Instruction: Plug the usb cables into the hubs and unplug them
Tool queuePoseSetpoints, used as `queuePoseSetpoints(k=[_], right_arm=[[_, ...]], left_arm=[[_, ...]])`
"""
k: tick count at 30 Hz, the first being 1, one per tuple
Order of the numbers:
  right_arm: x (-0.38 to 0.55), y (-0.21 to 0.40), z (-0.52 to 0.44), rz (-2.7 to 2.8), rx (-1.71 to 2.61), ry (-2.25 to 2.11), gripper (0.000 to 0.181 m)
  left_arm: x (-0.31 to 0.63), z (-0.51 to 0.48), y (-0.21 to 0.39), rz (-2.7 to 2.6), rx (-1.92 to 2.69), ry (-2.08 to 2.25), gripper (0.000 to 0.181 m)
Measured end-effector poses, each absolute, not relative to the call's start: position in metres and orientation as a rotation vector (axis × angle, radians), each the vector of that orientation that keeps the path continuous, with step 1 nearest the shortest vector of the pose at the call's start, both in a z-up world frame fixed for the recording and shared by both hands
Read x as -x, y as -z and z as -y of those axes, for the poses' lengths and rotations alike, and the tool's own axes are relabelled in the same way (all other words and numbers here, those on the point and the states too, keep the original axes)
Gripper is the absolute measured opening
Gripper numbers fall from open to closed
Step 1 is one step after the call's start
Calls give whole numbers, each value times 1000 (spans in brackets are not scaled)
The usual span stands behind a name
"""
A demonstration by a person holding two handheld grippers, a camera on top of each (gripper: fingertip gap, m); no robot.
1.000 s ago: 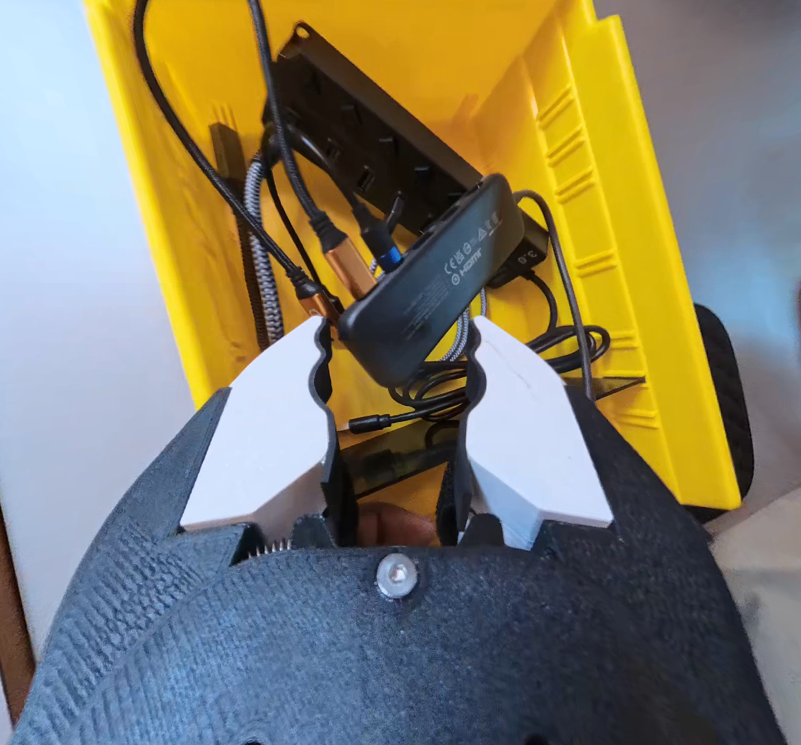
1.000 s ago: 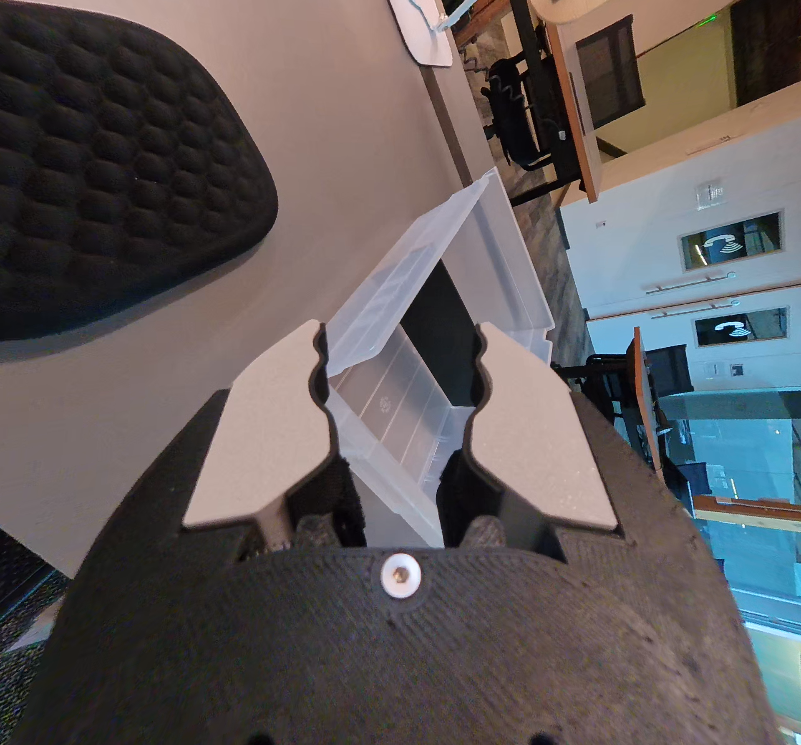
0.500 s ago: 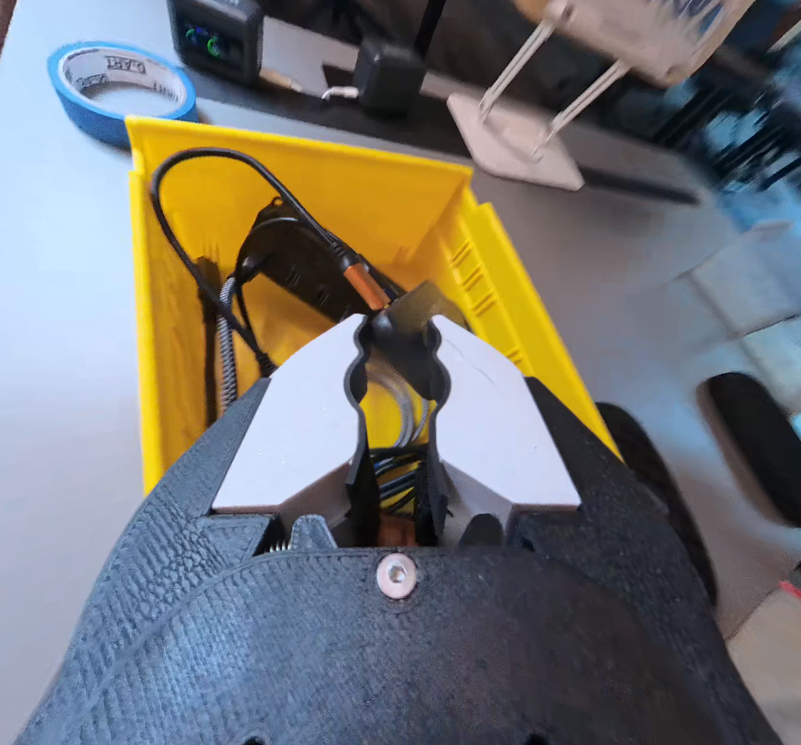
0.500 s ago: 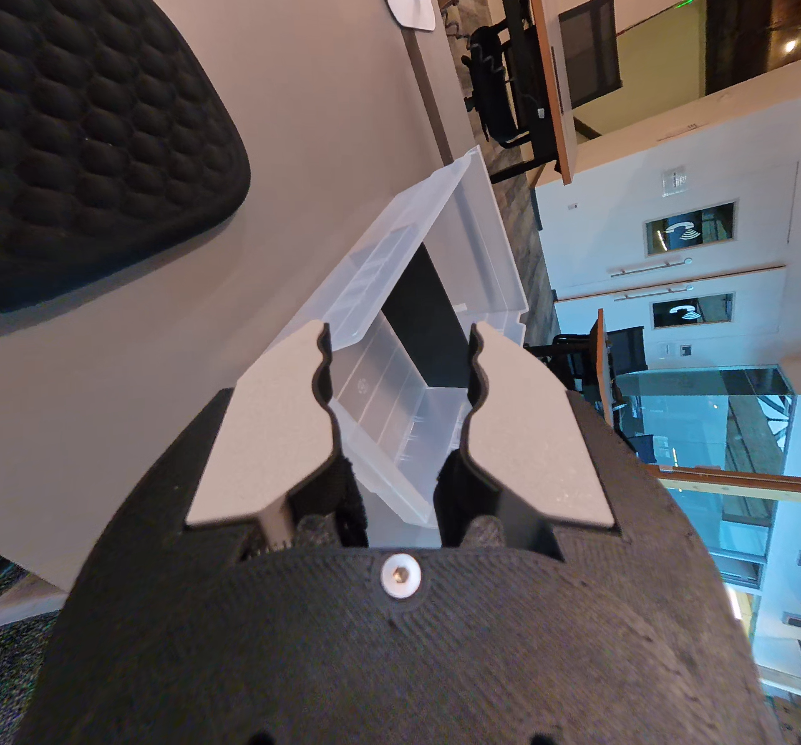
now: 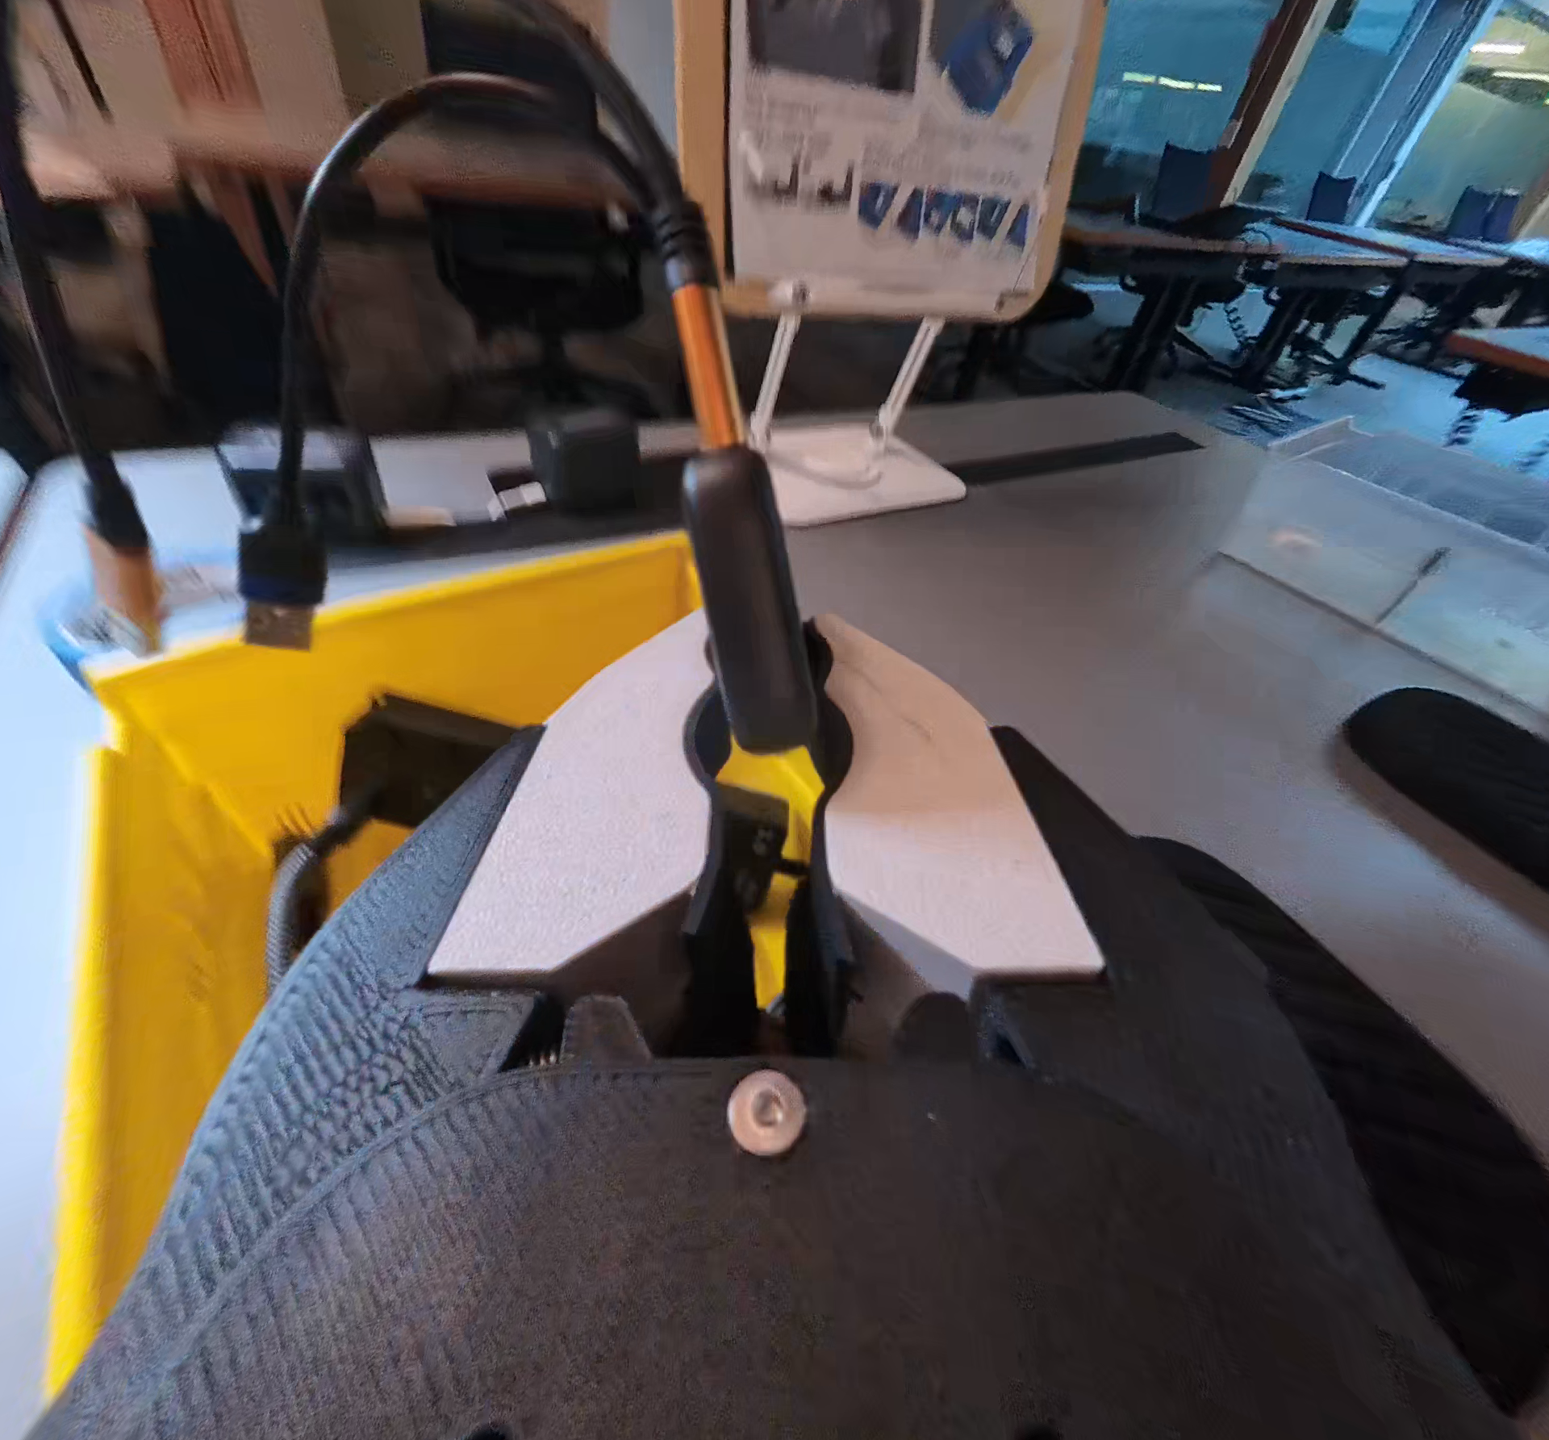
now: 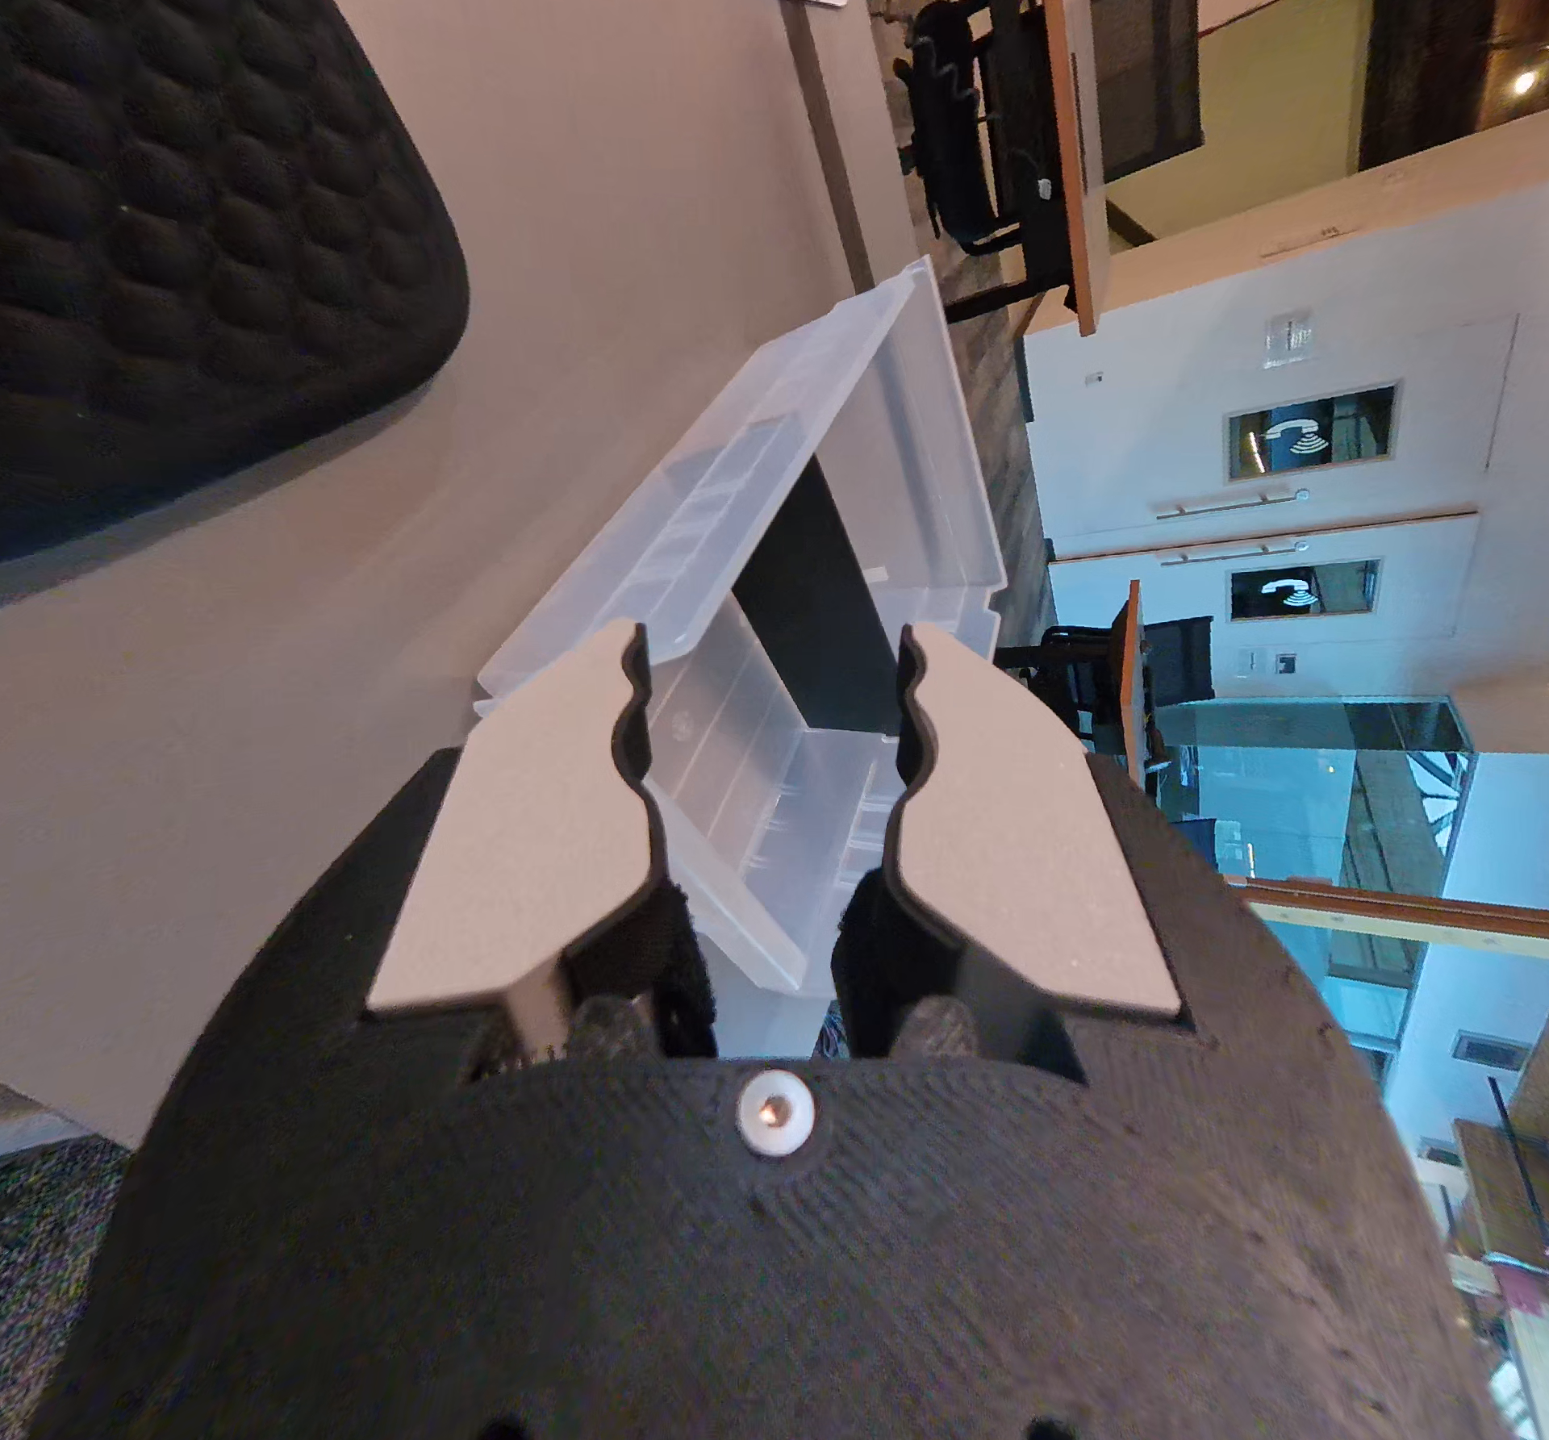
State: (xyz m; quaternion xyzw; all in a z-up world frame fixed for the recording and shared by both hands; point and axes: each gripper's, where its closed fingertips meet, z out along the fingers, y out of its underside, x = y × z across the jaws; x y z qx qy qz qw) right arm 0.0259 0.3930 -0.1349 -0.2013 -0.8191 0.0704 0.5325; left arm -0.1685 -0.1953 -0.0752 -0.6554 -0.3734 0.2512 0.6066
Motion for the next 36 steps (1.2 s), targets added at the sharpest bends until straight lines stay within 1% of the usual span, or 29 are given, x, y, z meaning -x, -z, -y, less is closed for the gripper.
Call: queuePoseSetpoints(k=[3, 6, 8, 10, 13, 15, 18, 21, 24, 26, 28, 29, 30, 32, 35, 36], right_arm=[[-21, 138, -386, 1970, 451, -156, 56], [-17, 135, -371, 1963, 411, -221, 55], [-15, 132, -361, 1956, 384, -267, 55], [-13, 129, -352, 1946, 360, -305, 55], [-8, 119, -325, 1910, 298, -430, 53], [-3, 106, -291, 1864, 225, -599, 50], [-5, 76, -214, 1739, 82, -1021, 45], [-15, 55, -142, 1633, 15, -1460, 41], [-14, 50, -99, 1578, 59, -1684, 37], [-8, 49, -89, 1540, 119, -1779, 29], [-1, 47, -89, 1501, 216, -1932, 12], [-3, 45, -89, 1493, 237, -2038, 7], [-5, 42, -89, 1474, 252, -2141, 7], [-9, 37, -92, 1419, 253, -2284, 12], [-16, 39, -94, 1424, 201, -2345, 14], [-19, 40, -93, 1441, 176, -2343, 12]], left_arm=[[148, 191, 32, 696, 1464, -829, 13], [125, 197, -21, 546, 1308, -1202, 12], [107, 192, -49, 436, 1238, -1354, 12], [92, 178, -67, 350, 1187, -1385, 13], [73, 145, -78, 234, 1157, -1294, 13], [63, 118, -76, 162, 1169, -1223, 13], [54, 75, -59, 103, 1176, -1124, 12], [52, 34, -29, 41, 1205, -1164, 13], [51, -5, 6, -18, 1286, -1222, 12], [44, -27, 25, -94, 1333, -1265, 12], [37, -44, 40, -174, 1377, -1290, 12], [34, -51, 46, -210, 1397, -1307, 12], [32, -56, 52, -245, 1419, -1321, 12], [28, -65, 62, -309, 1457, -1338, 12], [23, -72, 69, -351, 1473, -1338, 12], [22, -74, 72, -364, 1486, -1328, 12]])
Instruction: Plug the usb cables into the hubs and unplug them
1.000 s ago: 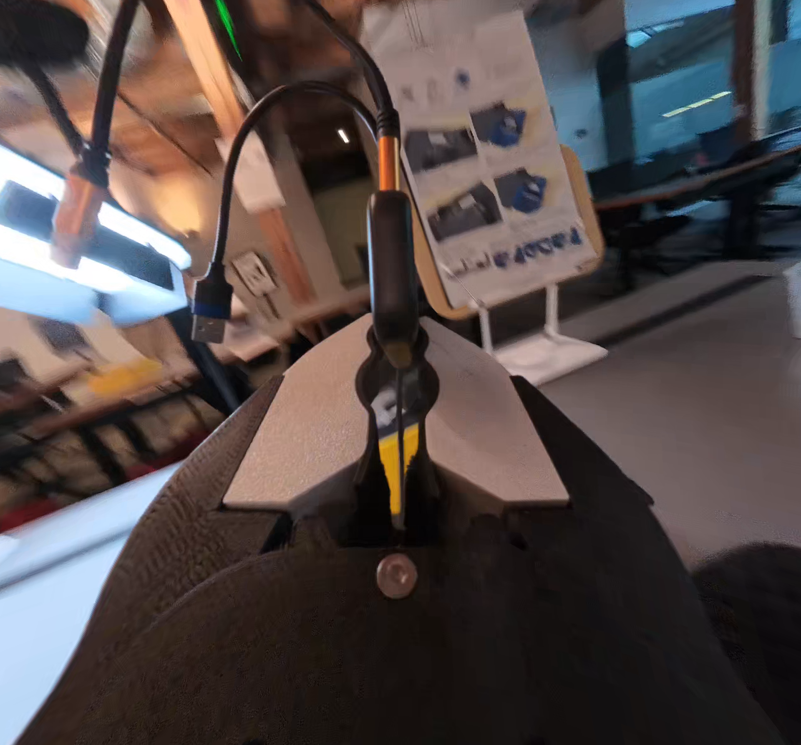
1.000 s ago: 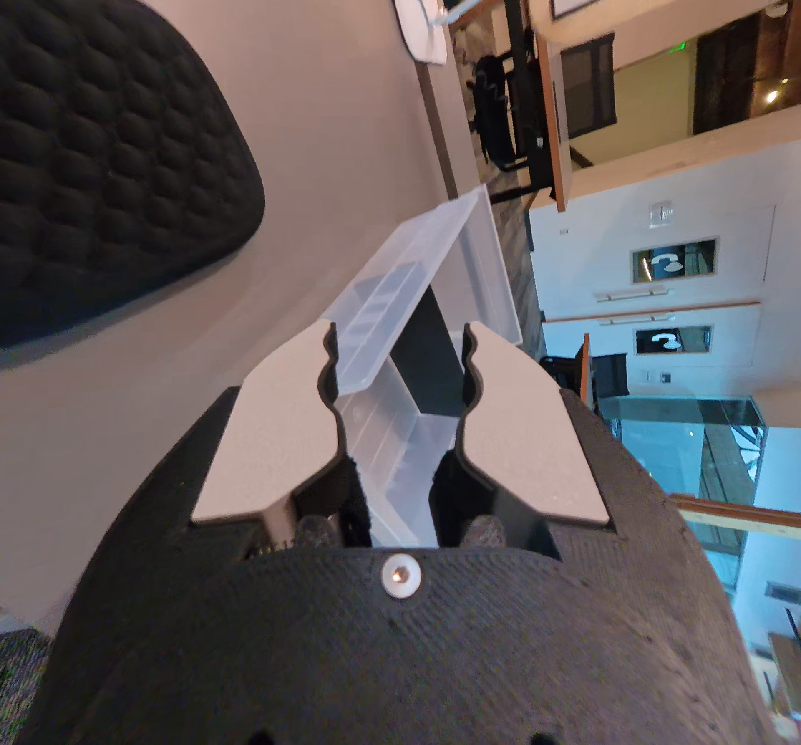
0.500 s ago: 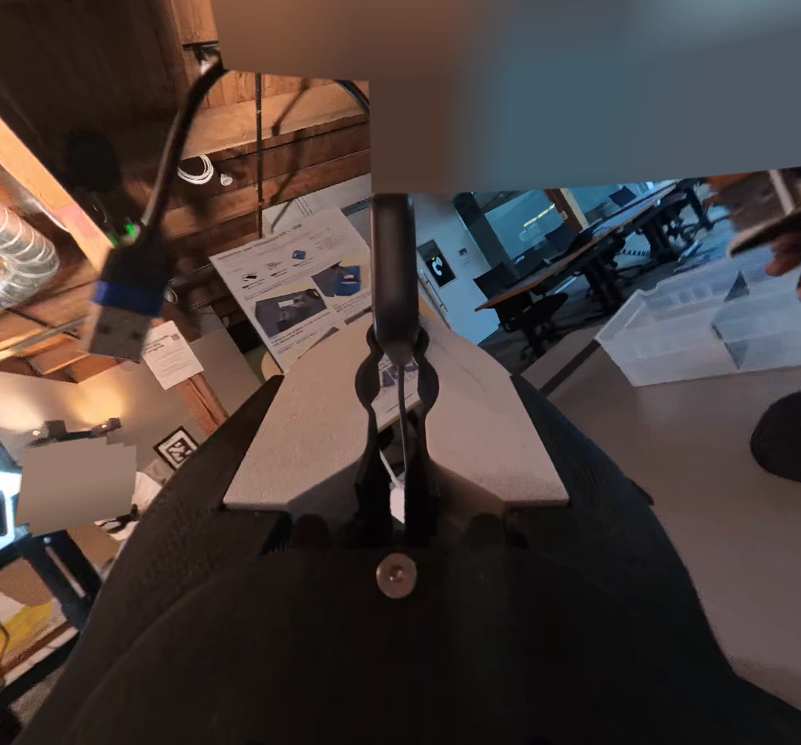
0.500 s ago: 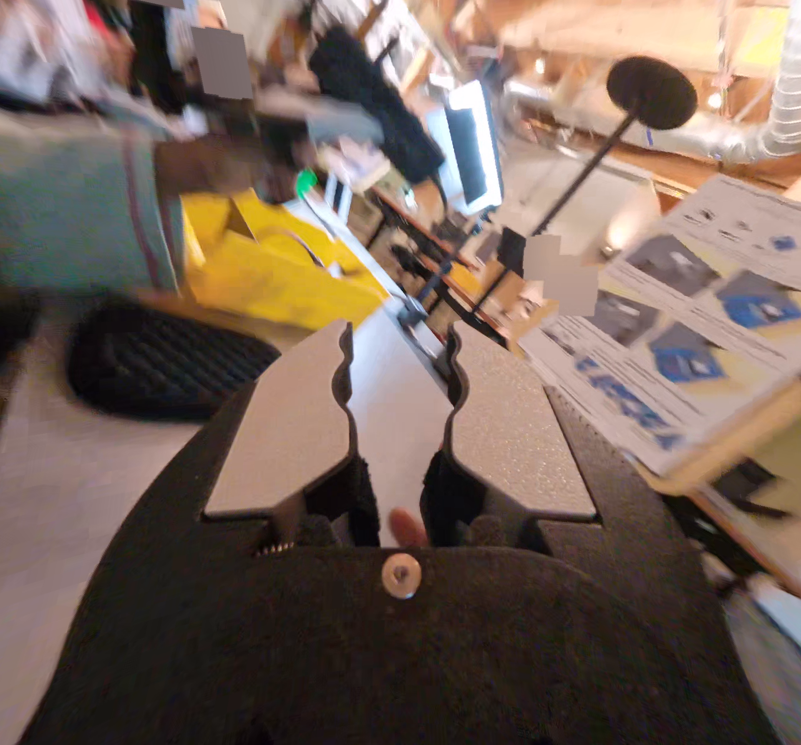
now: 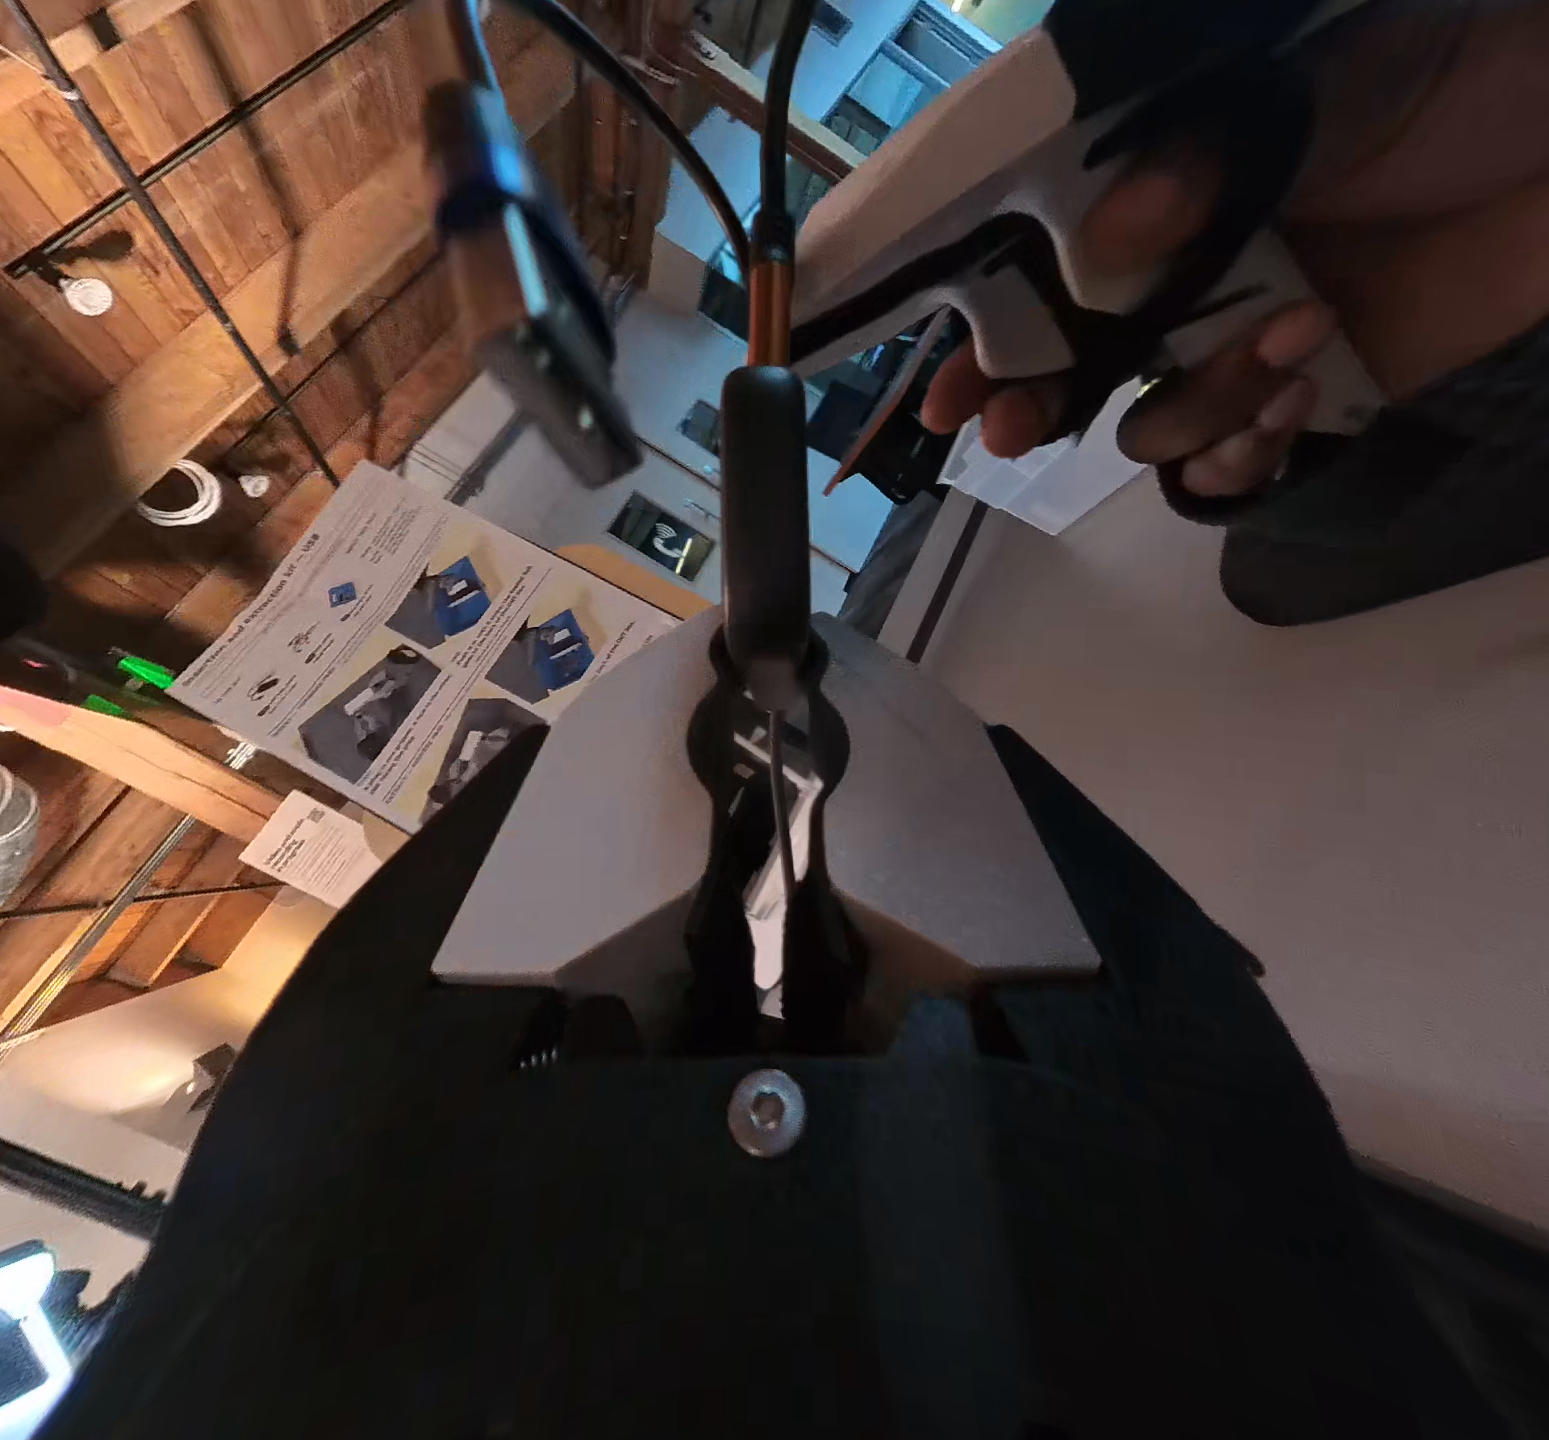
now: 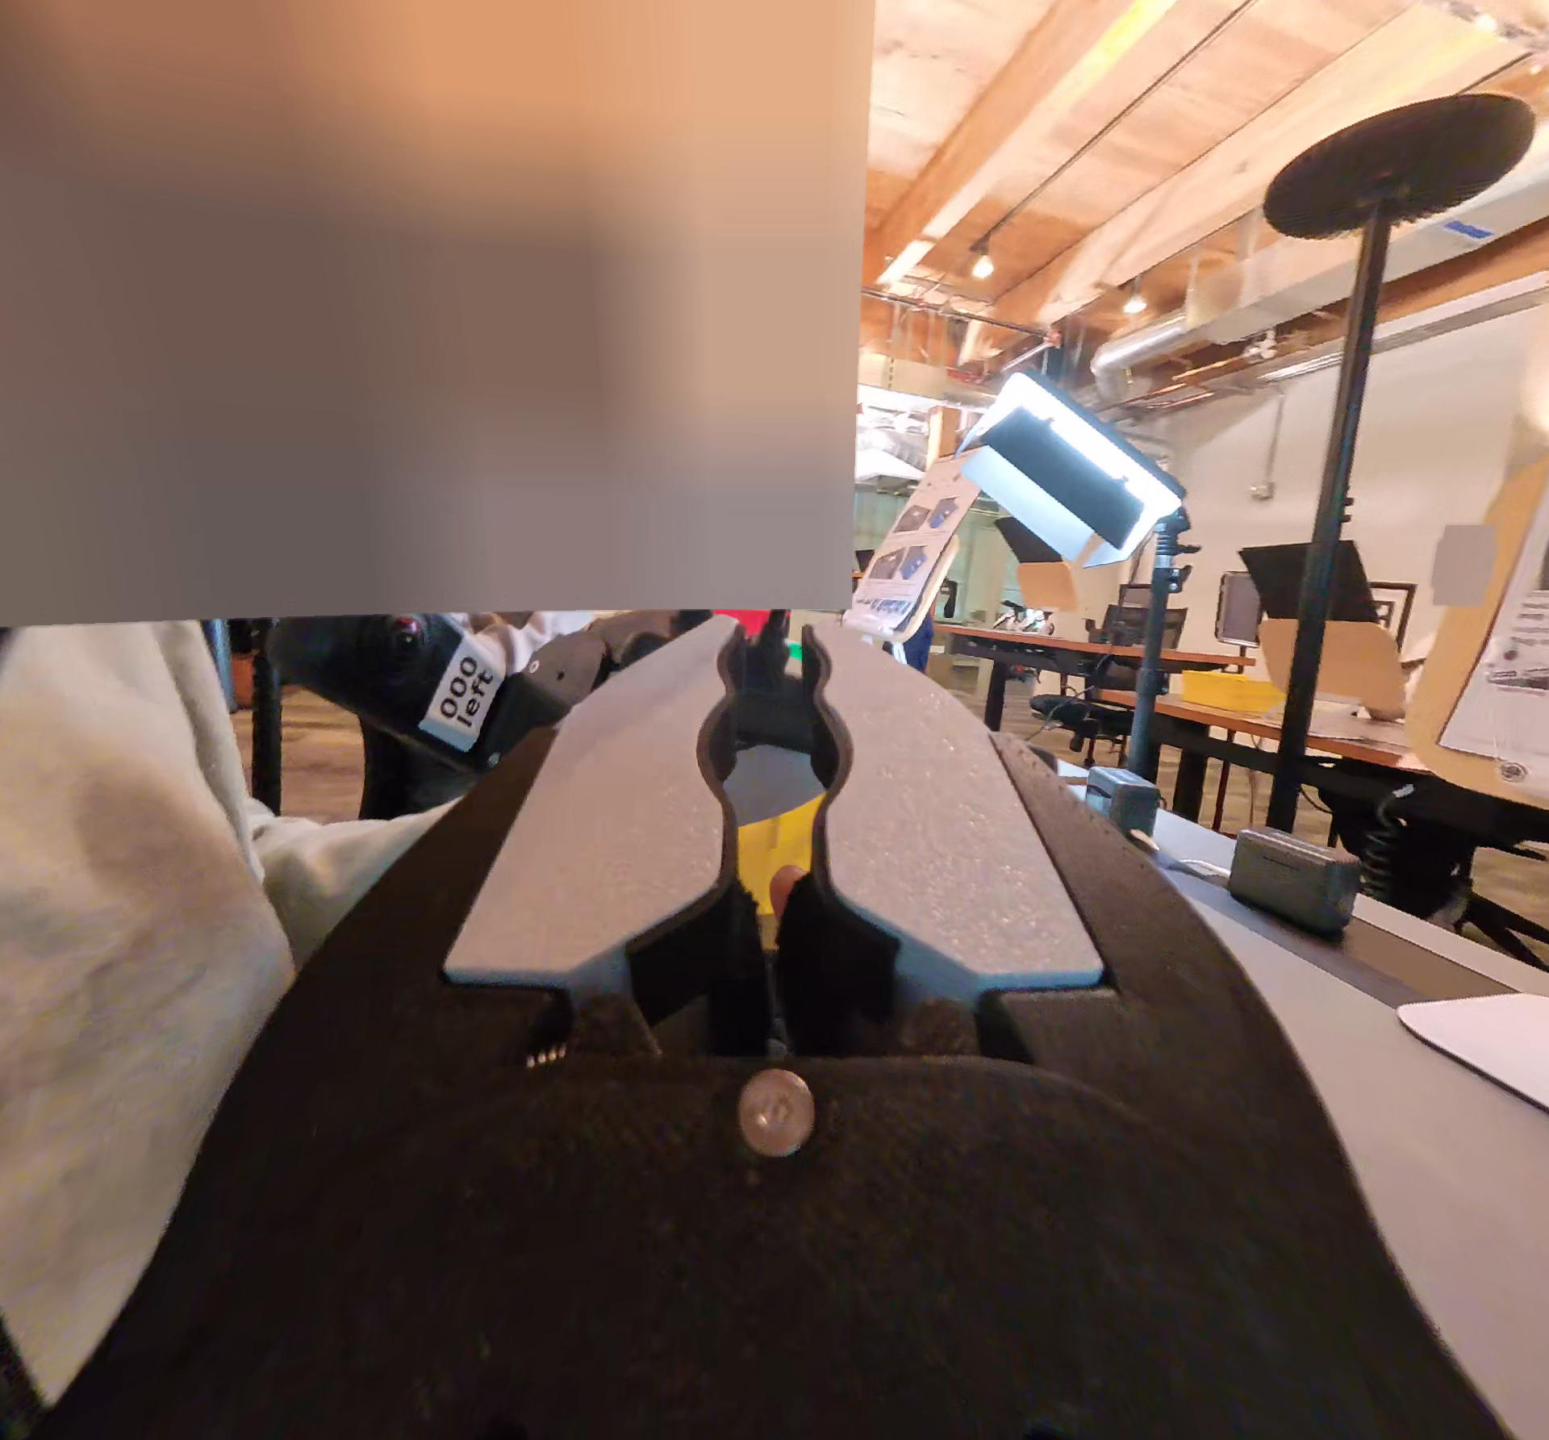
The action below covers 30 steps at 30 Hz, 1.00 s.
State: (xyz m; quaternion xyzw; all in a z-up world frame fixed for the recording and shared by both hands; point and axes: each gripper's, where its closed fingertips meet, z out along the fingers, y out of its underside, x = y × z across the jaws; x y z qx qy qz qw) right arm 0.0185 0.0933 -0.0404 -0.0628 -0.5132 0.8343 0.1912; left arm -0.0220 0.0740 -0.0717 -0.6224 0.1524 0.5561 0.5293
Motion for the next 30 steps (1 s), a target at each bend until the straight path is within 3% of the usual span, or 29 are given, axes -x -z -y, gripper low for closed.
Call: queuePoseSetpoints(k=[12, 15, 22, 30], right_arm=[[-27, 52, -93, 1518, 78, -2276, 5], [-27, 57, -91, 1548, 79, -2271, 5], [-30, 54, -94, 1552, 51, -2201, 5], [-34, 49, -103, 1600, 26, -2157, 4]], left_arm=[[18, -86, 89, -372, 1573, -1244, 13], [11, -91, 86, -371, 1515, -1249, 23], [9, -93, 81, -374, 1445, -1355, 13], [0, -100, 75, -418, 1410, -1273, 13]])
